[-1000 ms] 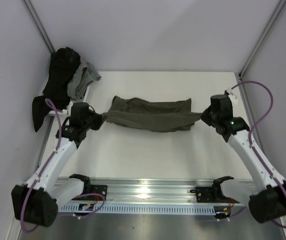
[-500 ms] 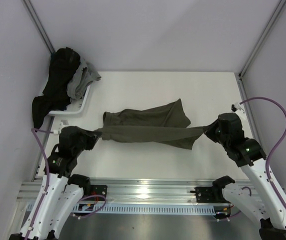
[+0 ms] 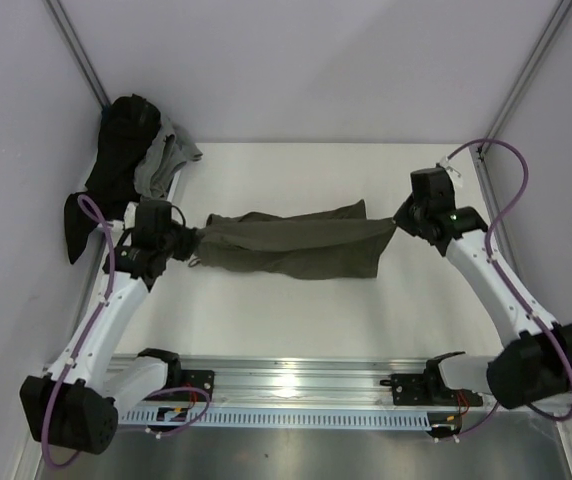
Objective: Fold and stack the shorts
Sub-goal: Fold the shorts
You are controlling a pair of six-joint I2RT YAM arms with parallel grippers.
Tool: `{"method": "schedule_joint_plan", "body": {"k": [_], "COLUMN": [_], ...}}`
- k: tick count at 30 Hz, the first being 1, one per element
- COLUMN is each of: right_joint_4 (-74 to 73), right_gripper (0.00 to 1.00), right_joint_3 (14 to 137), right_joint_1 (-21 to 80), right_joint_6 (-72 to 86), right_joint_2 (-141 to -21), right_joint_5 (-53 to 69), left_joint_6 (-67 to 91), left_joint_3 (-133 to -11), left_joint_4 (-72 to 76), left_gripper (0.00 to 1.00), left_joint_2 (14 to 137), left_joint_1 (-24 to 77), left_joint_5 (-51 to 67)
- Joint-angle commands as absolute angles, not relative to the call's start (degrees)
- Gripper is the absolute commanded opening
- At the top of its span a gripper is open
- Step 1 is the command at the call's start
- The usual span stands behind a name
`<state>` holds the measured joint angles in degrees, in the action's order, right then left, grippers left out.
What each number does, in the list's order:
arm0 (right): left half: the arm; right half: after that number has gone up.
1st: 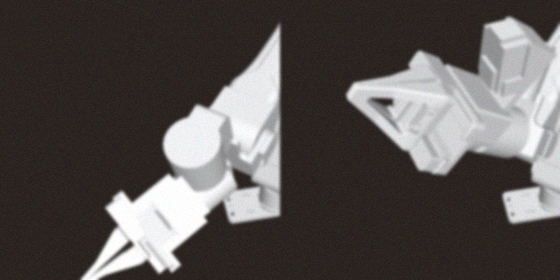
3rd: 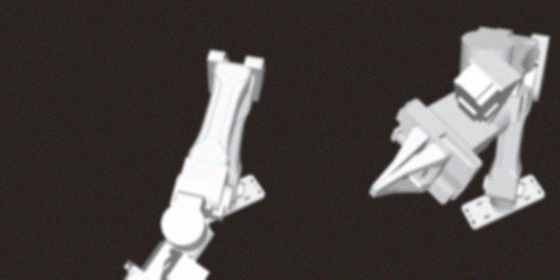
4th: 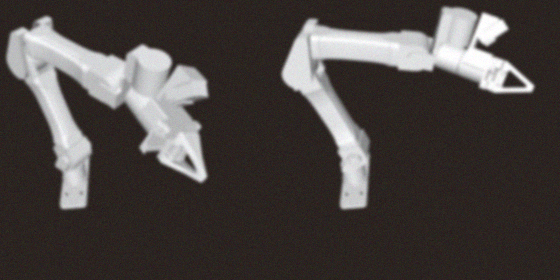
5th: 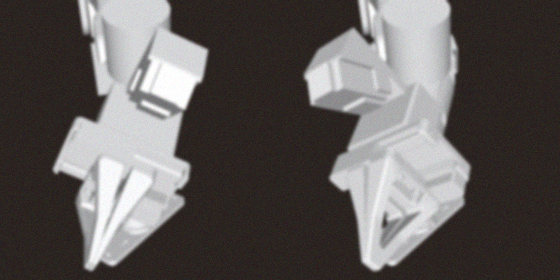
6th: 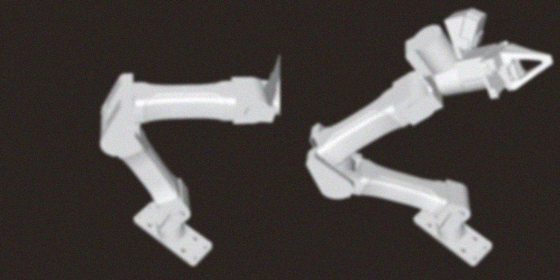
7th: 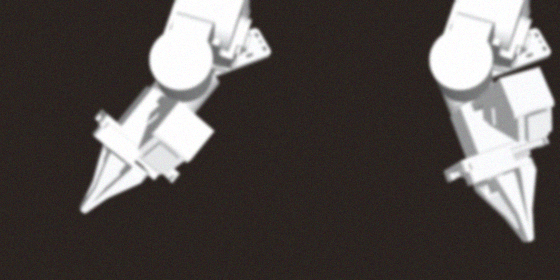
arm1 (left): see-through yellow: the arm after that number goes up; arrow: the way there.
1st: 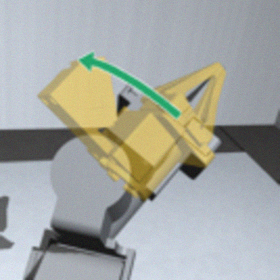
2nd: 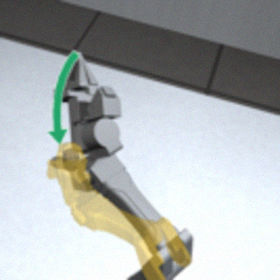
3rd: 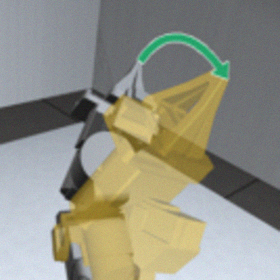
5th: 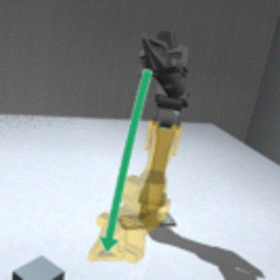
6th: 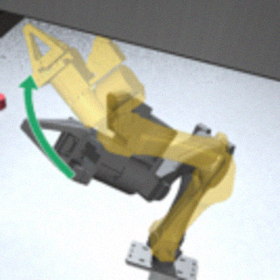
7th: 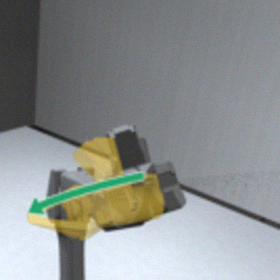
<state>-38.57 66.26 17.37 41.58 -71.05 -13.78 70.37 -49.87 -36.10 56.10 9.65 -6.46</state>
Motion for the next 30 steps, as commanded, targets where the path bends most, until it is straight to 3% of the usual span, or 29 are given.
{"method": "schedule_joint_plan", "body": {"k": [1, 8, 10, 13, 14, 15, 17, 30], "right_joint_4": [-32.2, -26.8, -25.9, -23.7, -22.9, -22.5, -20.9, -12.2], "right_gripper": [0.00, 0.00, 0.00, 0.00, 0.00, 0.00, 0.00, 0.00], "right_joint_3": [71.0, 80.4, 82.9, 88.9, 90.1, 91.3, 94.2, 95.2], "right_joint_1": [13.9, 10.1, 9.8, 9.4, 9.3, 9.4, 9.4, 8.9], "right_joint_6": [38.9, 37.7, 37.8, 37.8, 37.7, 37.4, 36.6, 34.2], "right_joint_2": [-76.6, -94.5, -100.8, -108.4, -109.8, -111.4, -114.7, -115.2], "right_joint_5": [-11.5, -7.8, -7.0, -6.0, -4.7, -4.2, -3.7, 1.7], "left_joint_6": [72.0, 73.4, 72.4, 70.4, 70.2, 69.9, 68.1, 59.5], "left_joint_3": [-52.8, -59.8, -64.3, -72.0, -73.7, -76.8, -80.0, -76.5], "left_joint_4": [-30.6, -25.3, -23.5, -22.1, -23.1, -24.2, -24.6, -23.1], "left_gripper": [0.05, 0.11, 0.21, 0.47, 0.82, 0.93, 0.99, 0.98], "left_joint_2": [60.4, 78.4, 86.4, 97.3, 99.7, 101.7, 105.1, 98.2], "left_joint_1": [7.0, 3.4, 2.7, 2.3, 2.3, 2.3, 2.3, 2.0], "left_joint_5": [-8.2, -4.6, -3.2, 1.6, 1.8, 1.9, 2.2, -1.5]}}
